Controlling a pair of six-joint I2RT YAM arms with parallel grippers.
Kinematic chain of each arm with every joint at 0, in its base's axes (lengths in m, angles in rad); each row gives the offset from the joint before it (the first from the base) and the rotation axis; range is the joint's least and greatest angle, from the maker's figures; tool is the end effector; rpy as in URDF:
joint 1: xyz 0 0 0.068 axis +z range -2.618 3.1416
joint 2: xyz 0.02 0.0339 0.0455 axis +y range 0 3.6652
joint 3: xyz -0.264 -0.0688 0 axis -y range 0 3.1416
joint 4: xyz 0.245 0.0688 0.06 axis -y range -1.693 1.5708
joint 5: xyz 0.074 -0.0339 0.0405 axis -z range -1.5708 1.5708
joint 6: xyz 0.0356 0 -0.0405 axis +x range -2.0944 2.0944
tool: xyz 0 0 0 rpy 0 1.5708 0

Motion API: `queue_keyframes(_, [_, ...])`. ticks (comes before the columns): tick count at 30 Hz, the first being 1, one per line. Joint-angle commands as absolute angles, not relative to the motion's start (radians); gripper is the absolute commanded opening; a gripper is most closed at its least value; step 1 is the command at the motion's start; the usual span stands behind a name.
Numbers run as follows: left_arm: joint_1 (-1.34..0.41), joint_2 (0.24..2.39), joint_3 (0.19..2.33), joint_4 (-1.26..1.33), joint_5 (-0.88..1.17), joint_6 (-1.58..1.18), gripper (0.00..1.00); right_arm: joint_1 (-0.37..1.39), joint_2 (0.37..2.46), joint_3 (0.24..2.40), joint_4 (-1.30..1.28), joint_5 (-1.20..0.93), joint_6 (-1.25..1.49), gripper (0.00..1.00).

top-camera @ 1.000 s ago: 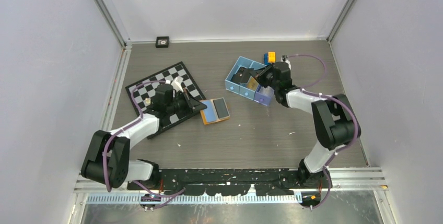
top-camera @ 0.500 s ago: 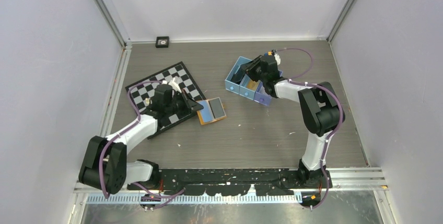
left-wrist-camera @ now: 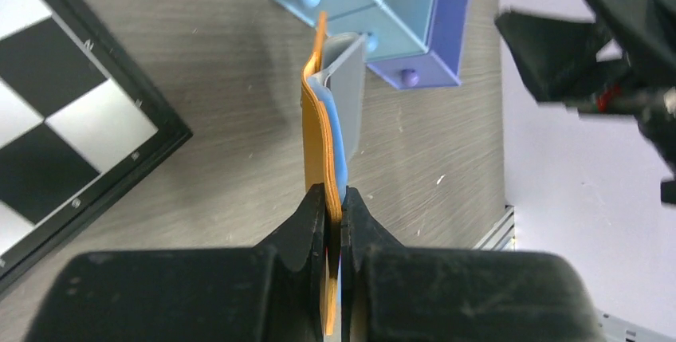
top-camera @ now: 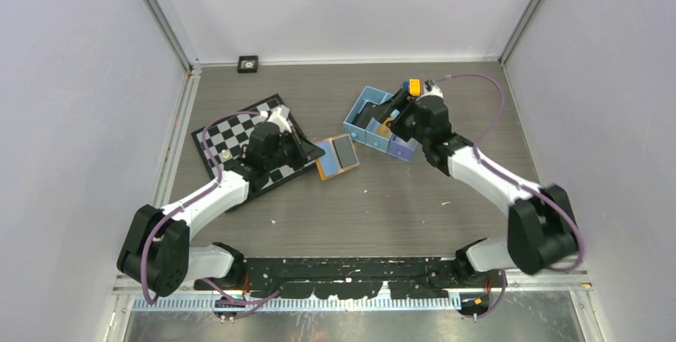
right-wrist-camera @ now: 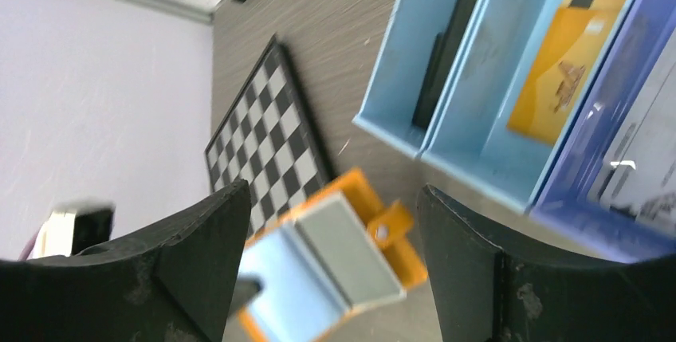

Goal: Take the credit cards out of the card holder
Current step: Place the credit card in the storage box, then remove the credit card from the card holder.

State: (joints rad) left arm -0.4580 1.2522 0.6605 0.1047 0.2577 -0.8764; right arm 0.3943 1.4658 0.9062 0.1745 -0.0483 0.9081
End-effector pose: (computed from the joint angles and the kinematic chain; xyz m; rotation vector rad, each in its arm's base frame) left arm 0.2381 -0.1275 0.2266 -0.2914 2.2058 -1.0521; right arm 0.3071 0.1296 0.2557 0.4926 2.0074 0.8836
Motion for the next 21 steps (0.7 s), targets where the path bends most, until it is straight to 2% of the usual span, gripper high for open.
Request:
queue_keyframes(1, [-0.46,1.28,0.693,0.254,0.309,-0.865,0.0,0.416,1.26,0.815,0.094,-0.11,0.832,0.81])
queue_keyframes(4, [-0.465,1.287,0.681,0.35,0.388,-0.891,0.0,0.428,1.164,0.732,0.141,-0.175,0.81,0.82])
queue_keyframes(9, [-0.465,1.294,0.69,0.363,0.414,-0.922,0.0,0.442,1.154,0.577,0.414,-0.264,0.826,0.84])
queue_keyframes(17, [-0.468,1.23,0.634,0.434,0.444,-0.943,0.0,0.446,1.137,0.584,0.391,-0.309,0.771,0.86])
queue_keyframes(21, [-0.471,1.225,0.606,0.548,0.508,-0.968,0.0,0.444,1.133,0.566,0.424,-0.329,0.761,0.87])
